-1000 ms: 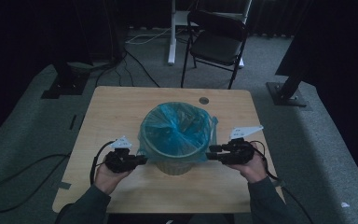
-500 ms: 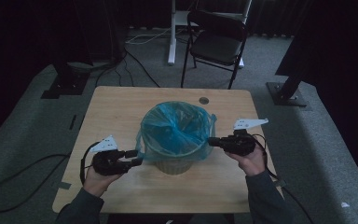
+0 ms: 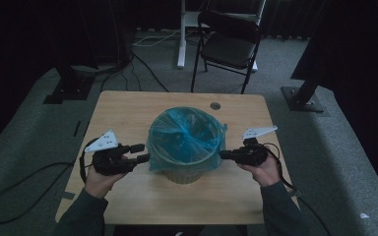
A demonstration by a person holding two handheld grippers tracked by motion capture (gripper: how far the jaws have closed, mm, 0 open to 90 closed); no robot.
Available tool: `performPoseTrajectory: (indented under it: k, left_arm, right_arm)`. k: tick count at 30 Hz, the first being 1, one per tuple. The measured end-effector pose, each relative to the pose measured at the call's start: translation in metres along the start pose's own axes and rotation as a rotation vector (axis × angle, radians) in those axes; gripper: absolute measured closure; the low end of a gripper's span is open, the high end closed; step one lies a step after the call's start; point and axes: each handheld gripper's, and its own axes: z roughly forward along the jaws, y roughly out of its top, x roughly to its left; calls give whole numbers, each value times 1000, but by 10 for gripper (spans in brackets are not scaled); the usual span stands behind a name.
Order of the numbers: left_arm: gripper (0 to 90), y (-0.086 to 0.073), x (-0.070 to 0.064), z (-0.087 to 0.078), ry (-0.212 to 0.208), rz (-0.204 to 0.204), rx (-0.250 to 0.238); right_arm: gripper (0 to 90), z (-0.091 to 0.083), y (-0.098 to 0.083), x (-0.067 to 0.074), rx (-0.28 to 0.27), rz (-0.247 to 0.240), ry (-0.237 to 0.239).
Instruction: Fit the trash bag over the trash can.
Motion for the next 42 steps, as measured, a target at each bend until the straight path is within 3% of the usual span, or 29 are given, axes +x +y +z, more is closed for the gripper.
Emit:
performPoseTrajectory:
  k: [9,20,26,34,37,42]
  left_arm:
    - [545,44,7,27,-19,67,4]
    - [550,82,12,65,-32,135,68]
    - [633,100,15,88,-2,172,127]
    - [736,109,11,125,14,267,283]
    - [737,112,7,133,7,314,307]
    - [744,116,2,143,3,354,334]
  right_arm:
    - [899,0,0,0,-11,-8,0]
    - [897,-1,1,1,-17,-14,4]
    - [895,-1,1,1,-22,-20,5]
    - [891,-2,2,2,-19,-23,8]
    - [891,-2,2,2,-19,-23,10]
    - [890,-2,2,2,-21,-25,12]
